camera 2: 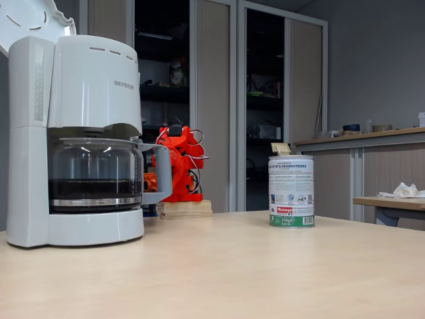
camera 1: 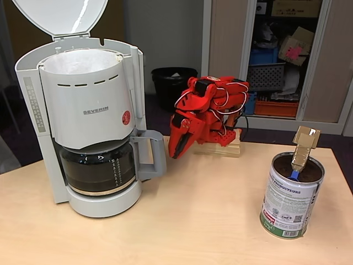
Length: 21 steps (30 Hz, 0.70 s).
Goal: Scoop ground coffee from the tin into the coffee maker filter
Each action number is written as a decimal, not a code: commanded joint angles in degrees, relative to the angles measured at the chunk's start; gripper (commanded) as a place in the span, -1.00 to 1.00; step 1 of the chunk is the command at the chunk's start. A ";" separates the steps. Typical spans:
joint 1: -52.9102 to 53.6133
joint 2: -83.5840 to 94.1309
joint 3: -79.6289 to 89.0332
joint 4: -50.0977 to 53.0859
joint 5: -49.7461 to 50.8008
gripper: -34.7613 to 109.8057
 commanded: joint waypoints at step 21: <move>-44.82 -0.79 -0.62 -21.45 13.36 -0.52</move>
